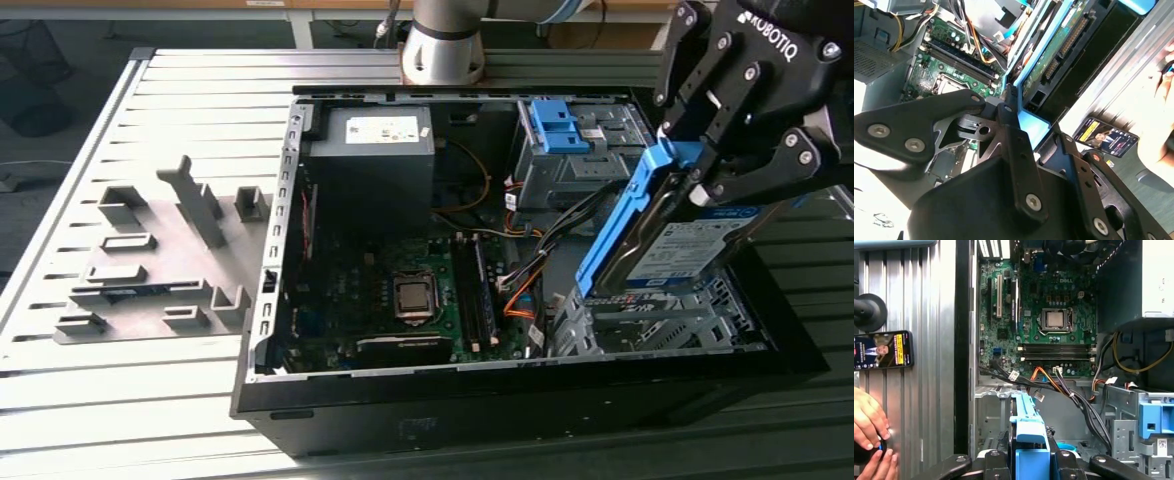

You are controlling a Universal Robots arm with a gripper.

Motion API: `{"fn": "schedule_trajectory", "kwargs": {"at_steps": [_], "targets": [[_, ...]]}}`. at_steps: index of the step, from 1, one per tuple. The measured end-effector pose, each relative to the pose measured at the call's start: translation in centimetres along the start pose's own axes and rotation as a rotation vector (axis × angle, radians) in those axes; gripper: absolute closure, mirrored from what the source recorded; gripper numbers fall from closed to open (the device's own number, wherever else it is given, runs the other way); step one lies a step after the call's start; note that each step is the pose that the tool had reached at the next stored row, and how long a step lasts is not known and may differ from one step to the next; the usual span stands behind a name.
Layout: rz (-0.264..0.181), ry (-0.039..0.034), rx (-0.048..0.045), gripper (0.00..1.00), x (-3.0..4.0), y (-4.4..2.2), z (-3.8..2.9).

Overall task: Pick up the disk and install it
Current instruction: 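Insert the disk into the insertion slot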

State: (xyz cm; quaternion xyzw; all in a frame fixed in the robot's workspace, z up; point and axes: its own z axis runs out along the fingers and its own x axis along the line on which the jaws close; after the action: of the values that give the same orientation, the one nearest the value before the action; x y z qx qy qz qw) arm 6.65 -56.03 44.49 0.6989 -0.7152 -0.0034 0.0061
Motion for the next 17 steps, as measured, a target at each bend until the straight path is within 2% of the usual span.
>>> {"fn": "schedule_trajectory", "kwargs": {"at_steps": [8,17], "targets": [[0.0,0.0001,0.0,0.63,0.23,-0.81,0.54],[0.001,-0.0003,0.0,0.63,0.59,-0.83,1.16]]}}
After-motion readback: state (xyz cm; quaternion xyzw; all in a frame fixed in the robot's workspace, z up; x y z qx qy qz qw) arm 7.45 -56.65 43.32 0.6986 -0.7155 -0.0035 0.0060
